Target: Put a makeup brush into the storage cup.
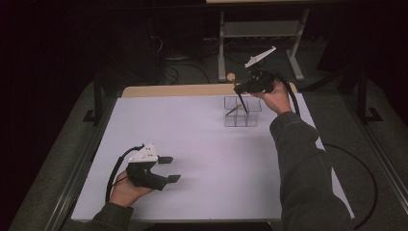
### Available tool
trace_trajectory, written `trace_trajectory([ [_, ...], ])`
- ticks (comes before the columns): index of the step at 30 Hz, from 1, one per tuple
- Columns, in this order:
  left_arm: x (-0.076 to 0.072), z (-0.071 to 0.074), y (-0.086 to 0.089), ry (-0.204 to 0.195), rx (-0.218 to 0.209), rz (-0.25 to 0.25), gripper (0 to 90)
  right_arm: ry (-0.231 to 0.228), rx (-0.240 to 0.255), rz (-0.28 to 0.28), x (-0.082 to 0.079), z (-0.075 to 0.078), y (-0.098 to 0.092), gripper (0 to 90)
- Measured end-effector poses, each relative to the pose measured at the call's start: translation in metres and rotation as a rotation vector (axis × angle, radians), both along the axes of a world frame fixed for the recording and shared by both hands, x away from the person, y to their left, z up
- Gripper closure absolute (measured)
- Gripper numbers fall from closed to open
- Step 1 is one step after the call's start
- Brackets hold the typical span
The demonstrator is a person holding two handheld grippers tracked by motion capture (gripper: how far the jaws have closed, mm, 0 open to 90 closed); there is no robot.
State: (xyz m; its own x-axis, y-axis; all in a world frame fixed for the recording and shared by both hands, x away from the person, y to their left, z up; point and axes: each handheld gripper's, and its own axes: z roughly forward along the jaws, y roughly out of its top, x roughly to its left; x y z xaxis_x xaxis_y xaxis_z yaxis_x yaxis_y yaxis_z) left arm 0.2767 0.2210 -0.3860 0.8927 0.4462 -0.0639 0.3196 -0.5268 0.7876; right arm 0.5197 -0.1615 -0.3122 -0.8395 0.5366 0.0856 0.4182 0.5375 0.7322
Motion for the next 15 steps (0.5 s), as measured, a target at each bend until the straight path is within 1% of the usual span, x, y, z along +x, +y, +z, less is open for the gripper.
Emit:
trace_trajectory([
  [2,-0.0002,0.0,-0.0002,0.0,-0.001,0.002,31.0,-0.002,0.002,-0.002,-0.0005,-0.0014,-0.001,82.4],
  [3,-0.0001,0.0001,0.0001,-0.002,0.003,0.0,31.0,0.005,0.001,-0.008,-0.0012,-0.0018,-0.0009,82.4],
  [5,0.0002,-0.0003,0.0003,-0.002,0.005,0.001,31.0,-0.001,0.0,-0.006,-0.0013,-0.0034,-0.0016,82.4],
  [6,0.0002,-0.0004,0.0004,0.002,0.006,0.001,31.0,0.009,0.001,-0.009,-0.0019,-0.0038,-0.0016,82.4],
  [7,0.0003,-0.0006,0.0004,0.002,0.007,0.002,30.9,0.005,-0.004,-0.007,-0.0016,-0.0048,-0.0021,82.4],
  [9,0.001,-0.0002,0.0007,-0.009,0.012,-0.005,30.9,0.01,-0.002,-0.009,-0.0022,-0.0057,-0.0023,82.3],
  [12,0.0002,-0.0002,0.0002,-0.005,-0.002,0.002,30.8,0.011,-0.012,-0.008,-0.0028,-0.0075,-0.0023,82.2],
  [14,0.0,-0.0002,0.0002,-0.006,-0.001,0.002,30.9,0.011,-0.025,-0.007,-0.0031,-0.0088,-0.0022,82.2],
  [15,-0.0001,-0.0004,0.0003,-0.006,-0.001,0.003,30.8,0.021,-0.024,-0.014,-0.004,-0.009,-0.0019,82.2],
])
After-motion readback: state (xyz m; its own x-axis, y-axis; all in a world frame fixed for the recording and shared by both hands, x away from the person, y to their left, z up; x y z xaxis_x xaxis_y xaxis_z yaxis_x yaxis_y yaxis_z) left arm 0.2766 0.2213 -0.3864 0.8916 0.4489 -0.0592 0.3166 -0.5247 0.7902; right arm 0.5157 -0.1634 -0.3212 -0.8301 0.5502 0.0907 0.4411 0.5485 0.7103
